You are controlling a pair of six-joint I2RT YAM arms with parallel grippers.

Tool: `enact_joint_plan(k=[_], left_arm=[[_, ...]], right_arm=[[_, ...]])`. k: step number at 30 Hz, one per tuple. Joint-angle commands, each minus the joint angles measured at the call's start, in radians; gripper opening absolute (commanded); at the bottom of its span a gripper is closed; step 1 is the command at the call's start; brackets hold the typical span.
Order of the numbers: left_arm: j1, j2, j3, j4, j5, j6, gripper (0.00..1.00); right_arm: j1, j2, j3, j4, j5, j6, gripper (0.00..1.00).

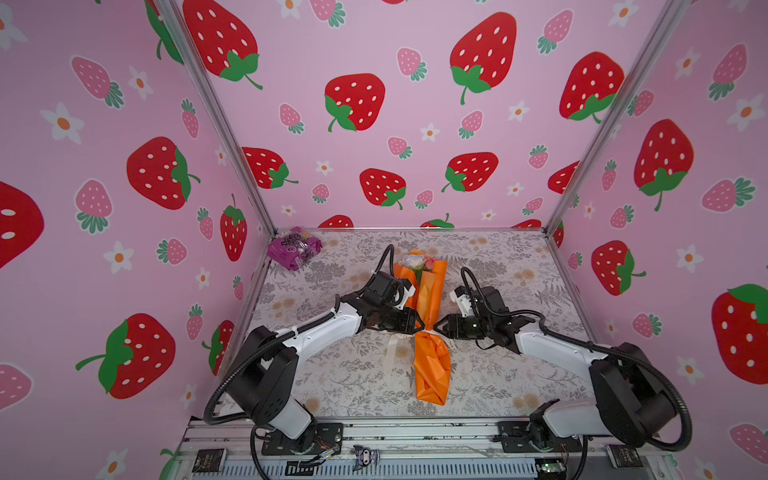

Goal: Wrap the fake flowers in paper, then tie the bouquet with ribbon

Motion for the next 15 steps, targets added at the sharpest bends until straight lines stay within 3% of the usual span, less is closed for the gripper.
enact_joint_plan(k=[1, 5, 9, 15], left_arm=[[-0.003, 0.024, 0.003, 0.002, -0.018, -0.060, 0.56], [-0.004, 0.078, -0.016, 0.018, -0.004, -0.055, 0.57], [-0.004, 0.125, -0.040, 0.034, -0.019, -0.049, 0.40], [-0.003, 0.182, -0.062, 0.082, -0.012, -0.046, 0.27]], right_arm=[[0.024, 0.049, 0.037, 0.006, 0.014, -0.009, 0.51], [0.027, 0.079, 0.039, -0.008, 0.054, -0.005, 0.49], [0.026, 0.038, 0.046, -0.013, 0.097, 0.007, 0.49], [0.023, 0.011, 0.064, -0.003, 0.109, 0.027, 0.49]])
